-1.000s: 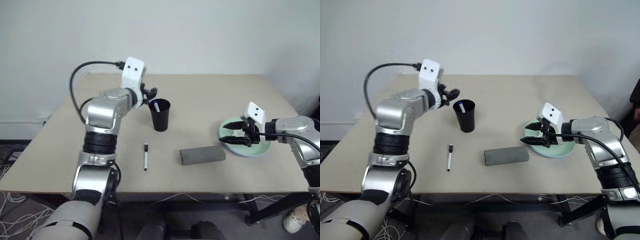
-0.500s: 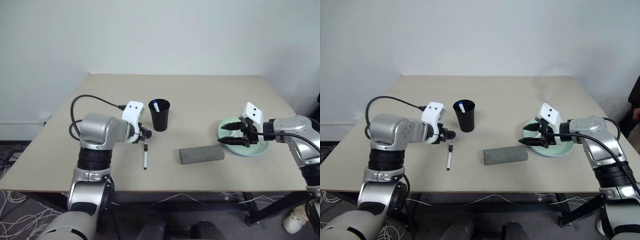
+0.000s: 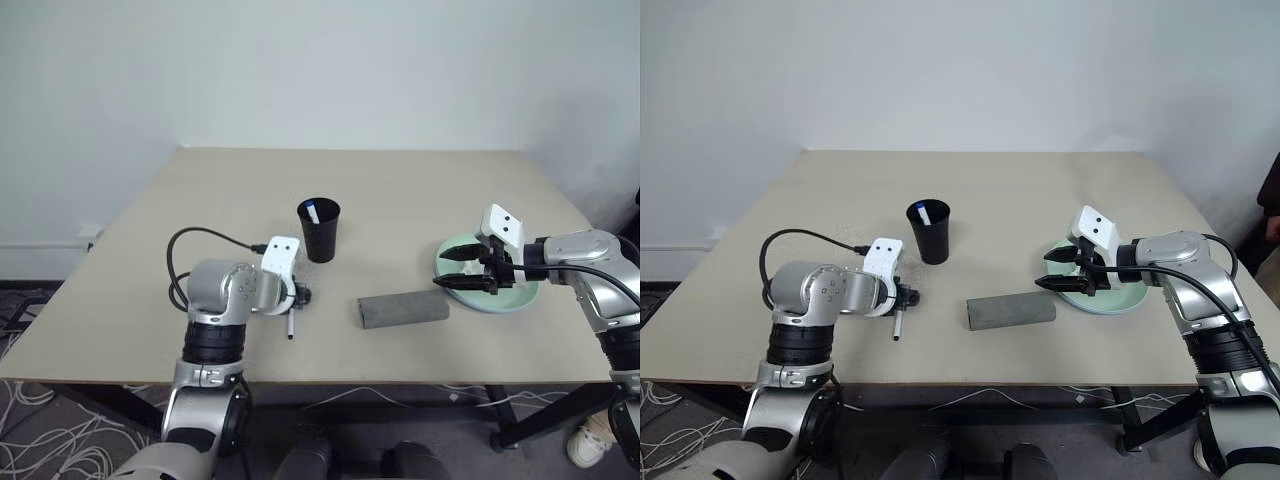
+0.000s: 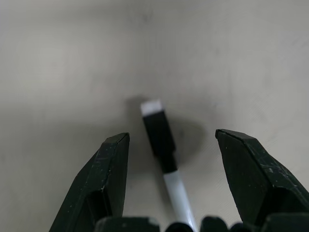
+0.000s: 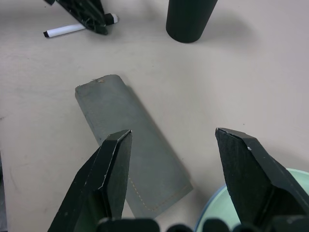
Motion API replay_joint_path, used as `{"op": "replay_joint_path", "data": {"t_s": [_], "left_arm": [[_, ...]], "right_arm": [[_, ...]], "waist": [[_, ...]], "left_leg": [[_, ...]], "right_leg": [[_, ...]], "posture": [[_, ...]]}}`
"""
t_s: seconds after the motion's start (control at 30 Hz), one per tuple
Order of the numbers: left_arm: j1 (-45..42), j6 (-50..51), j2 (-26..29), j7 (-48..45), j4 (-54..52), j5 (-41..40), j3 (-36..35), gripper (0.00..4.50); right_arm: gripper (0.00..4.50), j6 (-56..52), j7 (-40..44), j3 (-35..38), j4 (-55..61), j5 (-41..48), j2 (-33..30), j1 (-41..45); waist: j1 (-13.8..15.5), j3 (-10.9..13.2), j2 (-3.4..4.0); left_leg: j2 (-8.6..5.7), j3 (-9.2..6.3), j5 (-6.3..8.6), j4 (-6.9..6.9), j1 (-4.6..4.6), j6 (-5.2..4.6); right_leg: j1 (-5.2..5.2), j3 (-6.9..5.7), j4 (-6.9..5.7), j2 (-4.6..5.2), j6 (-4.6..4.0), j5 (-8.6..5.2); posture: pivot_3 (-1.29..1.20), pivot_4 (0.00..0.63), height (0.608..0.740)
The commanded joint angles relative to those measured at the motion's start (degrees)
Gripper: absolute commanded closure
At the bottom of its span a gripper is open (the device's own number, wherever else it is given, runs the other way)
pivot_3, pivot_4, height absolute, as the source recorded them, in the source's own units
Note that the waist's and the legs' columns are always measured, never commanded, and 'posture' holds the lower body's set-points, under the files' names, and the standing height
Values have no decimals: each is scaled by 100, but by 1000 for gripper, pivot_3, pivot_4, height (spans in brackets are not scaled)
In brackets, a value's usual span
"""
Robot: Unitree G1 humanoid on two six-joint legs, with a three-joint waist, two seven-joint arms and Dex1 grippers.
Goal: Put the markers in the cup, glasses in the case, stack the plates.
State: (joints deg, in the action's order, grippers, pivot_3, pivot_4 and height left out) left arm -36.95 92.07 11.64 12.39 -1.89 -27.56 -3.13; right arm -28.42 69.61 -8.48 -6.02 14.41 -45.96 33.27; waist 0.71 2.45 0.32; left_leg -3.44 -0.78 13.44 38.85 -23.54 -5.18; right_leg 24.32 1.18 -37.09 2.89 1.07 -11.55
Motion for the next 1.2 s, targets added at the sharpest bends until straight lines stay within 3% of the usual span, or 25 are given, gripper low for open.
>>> {"op": "replay_joint_path", "data": {"t_s": [0.03,0.17,0.27,0.5,0.73,0.83,0.93,1.03,1.2], "left_arm": [[21,43,21,221,-143,-162,42,1523],[77,43,-16,341,-35,-234,32,1523],[78,43,45,375,-31,-255,142,2057],[-10,43,129,339,9,-363,264,4351],[-440,-276,609,-610,-470,-241,1214,4401],[-548,-1057,834,-1589,-898,-378,1562,4401],[-491,-2616,1092,-2699,-1458,-198,1821,4401],[-551,-3847,944,-3125,-1165,-18,1451,4401],[-940,-5709,521,-2973,97,550,869,4401]], "right_arm": [[1508,34,2,113,121,16,-36,143],[1508,42,3,110,99,12,-21,174],[1508,44,-2,107,92,10,-9,194],[1508,42,-16,107,104,9,-1,187],[1508,57,-31,102,70,-4,24,224],[1508,61,-34,98,44,-12,43,251],[1508,69,-37,89,23,-24,58,273],[1508,68,-42,89,8,-42,84,300],[1508,65,-51,100,7,-56,114,314]], "waist": [[0,0,0],[-1,-1,1],[0,-1,1],[8,-1,1],[3,0,-1],[-1,0,0],[-1,0,1],[0,0,2],[6,0,1]], "left_leg": [[0,0,0,0,0,0],[0,0,0,0,1,0],[0,0,0,-1,1,0],[-2,0,0,-1,1,0],[-3,0,0,-3,-1,0],[-2,1,0,-5,-6,1],[0,3,-2,-16,-7,4],[0,8,-4,-31,-8,8],[2,8,-5,-31,-7,7]], "right_leg": [[-1,0,0,1,0,0],[-1,-1,0,1,-1,0],[0,-2,0,1,-1,0],[-1,-8,3,5,-1,0],[0,-12,5,6,-1,-1],[2,-5,6,6,-4,-2],[5,2,13,8,-7,-2],[4,8,22,10,-20,-9],[3,6,23,5,-24,-6]], "posture": [[0,0,731],[0,0,731],[0,0,731],[0,0,731],[0,0,731],[0,0,731],[0,0,731],[0,0,731],[0,0,731]]}}
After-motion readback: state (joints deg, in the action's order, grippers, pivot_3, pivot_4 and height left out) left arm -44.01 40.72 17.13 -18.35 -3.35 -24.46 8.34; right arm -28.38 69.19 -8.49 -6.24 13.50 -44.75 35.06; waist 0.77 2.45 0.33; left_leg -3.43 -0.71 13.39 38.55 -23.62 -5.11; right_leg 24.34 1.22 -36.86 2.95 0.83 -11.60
